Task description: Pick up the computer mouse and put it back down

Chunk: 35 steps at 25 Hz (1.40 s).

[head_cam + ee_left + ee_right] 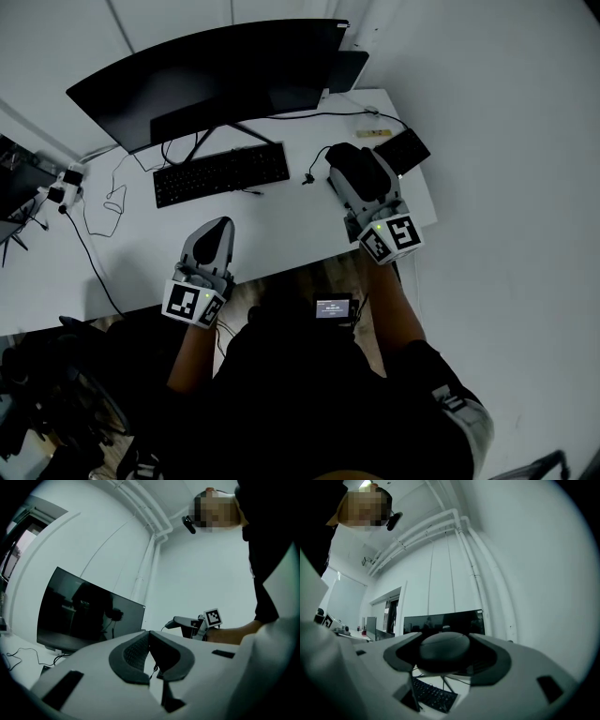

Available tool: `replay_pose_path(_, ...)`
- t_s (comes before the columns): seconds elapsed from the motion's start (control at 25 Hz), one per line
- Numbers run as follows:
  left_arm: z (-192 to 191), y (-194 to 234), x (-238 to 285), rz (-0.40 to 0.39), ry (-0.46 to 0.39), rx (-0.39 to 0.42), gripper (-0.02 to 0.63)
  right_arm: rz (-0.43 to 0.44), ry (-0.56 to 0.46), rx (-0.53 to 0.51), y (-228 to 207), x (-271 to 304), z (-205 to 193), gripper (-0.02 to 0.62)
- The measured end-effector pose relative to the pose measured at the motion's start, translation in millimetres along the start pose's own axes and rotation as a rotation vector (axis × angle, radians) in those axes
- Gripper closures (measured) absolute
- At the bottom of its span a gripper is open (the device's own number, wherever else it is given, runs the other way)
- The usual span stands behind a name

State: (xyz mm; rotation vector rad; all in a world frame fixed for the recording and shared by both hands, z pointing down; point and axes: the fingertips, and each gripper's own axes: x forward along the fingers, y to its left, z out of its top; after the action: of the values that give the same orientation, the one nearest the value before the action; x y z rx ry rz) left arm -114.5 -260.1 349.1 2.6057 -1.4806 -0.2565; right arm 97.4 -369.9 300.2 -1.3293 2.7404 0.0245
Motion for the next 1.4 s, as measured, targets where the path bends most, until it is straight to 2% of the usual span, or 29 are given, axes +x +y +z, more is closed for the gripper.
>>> replay_pose_path(0.32, -15.6, 15.2, 11.2, 0.057, 0.041, -0.013, 0.612, 0.005, -0.04, 0.02, -35.4, 40.4, -3.7, 0.285)
replay_pose_path(0.44, -21.1, 15.4, 14.8, 0.064, 0.053, -0.013, 0.612, 0.001, -0.025, 0.035, -43.3, 43.7, -17.2, 0.285)
replay_pose_path(0.88, -58.9, 23.7, 31.7, 0.052, 0.14, -0.068, 0.612, -0.03, 0.22, 0.183, -39.0, 22.9, -152.0, 0.285)
replay_pose_path(1.12, -91.6, 23.4, 35.7, 0.032, 0.202, -0.089, 0.612, -0.05, 0.304, 0.227, -32.5, -1.9, -216.1, 0.285)
replay_pose_path(1.4, -140.3, 10.4, 21.4, 0.006, 0.287, -0.136, 0.612, -0.072, 0.474, 0.179, -20.6, -31.8, -288.5, 0.285)
